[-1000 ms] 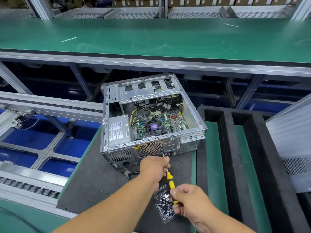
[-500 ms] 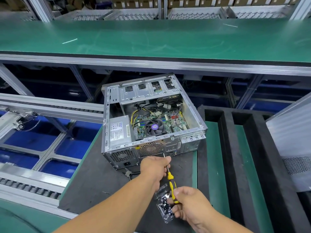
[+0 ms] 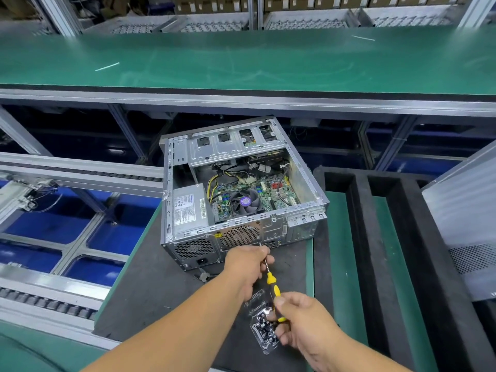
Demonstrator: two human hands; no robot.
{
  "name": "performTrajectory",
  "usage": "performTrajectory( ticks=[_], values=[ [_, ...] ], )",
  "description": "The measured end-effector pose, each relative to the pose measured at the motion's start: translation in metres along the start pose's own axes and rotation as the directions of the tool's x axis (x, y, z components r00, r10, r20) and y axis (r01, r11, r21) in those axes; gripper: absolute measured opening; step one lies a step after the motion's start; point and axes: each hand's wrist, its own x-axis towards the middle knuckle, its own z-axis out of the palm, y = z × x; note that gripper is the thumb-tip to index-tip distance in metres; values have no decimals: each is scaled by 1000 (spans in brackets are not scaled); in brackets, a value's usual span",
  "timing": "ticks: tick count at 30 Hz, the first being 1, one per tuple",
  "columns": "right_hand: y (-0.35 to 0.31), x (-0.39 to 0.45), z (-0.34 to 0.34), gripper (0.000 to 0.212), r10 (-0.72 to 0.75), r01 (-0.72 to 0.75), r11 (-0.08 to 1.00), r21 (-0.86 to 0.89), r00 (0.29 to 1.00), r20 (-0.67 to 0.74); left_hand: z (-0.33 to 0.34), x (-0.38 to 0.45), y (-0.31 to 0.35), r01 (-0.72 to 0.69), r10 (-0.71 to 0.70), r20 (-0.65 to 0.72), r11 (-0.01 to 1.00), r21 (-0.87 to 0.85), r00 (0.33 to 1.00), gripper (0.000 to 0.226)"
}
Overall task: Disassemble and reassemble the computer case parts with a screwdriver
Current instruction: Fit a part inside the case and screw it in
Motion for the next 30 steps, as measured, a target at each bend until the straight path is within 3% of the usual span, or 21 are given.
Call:
performTrajectory(
  ticks=[2, 4, 6, 9, 11, 15, 17, 19, 21, 23, 27, 30],
  values=[
    [0, -1, -3, 32, -97, 80, 963, -256, 994, -54, 3, 0, -1, -12, 12, -13, 1000, 1, 1000, 10],
    [0, 1, -4, 27, -125, 90, 942, -322, 988, -89, 3, 0, -2, -20, 19, -20, 1000, -8, 1000, 9],
    [0, 0, -2, 17, -48, 41, 988, -147, 998, -44, 2, 0, -4, -30, 30, -22, 999, -24, 999, 10],
    [-1, -2, 0, 21, 89, -98, 986, 133, 993, 75, 1, 1, -5, -49, 48, -41, 998, -32, 998, 12],
    [-1, -2, -1, 22, 66, -72, 993, 94, 996, 65, 2, 1, -6, -53, 51, -51, 998, -38, 997, 14],
    [0, 3, -7, 36, -114, 89, 959, -270, 991, -76, 4, 1, -7, -43, 39, -64, 997, -63, 997, 14],
    [0, 4, -6, 25, -85, 72, 977, -200, 995, -57, 4, 1, -6, -37, 31, -76, 997, -69, 997, 15],
    [0, 3, -4, 18, 33, -34, 999, 33, 999, 23, 4, 1, -6, -38, 32, -90, 997, -69, 995, 16],
    [1, 3, -4, 20, 81, -90, 983, 161, 995, 65, 5, 2, -6, -45, 38, -96, 996, -73, 995, 17],
    [0, 3, -4, 20, 35, -39, 992, 120, 999, 31, 6, 1, -6, -51, 42, -100, 995, -84, 994, 18],
    [0, 7, -6, 28, -124, 107, 984, -145, 986, -114, 9, -1, -5, -48, 39, -103, 995, -92, 994, 18],
    [-3, 5, -4, 21, 34, -30, 993, 117, 999, -30, 7, -2, -1, 13, -16, -42, 996, -88, 999, 16]
  ],
)
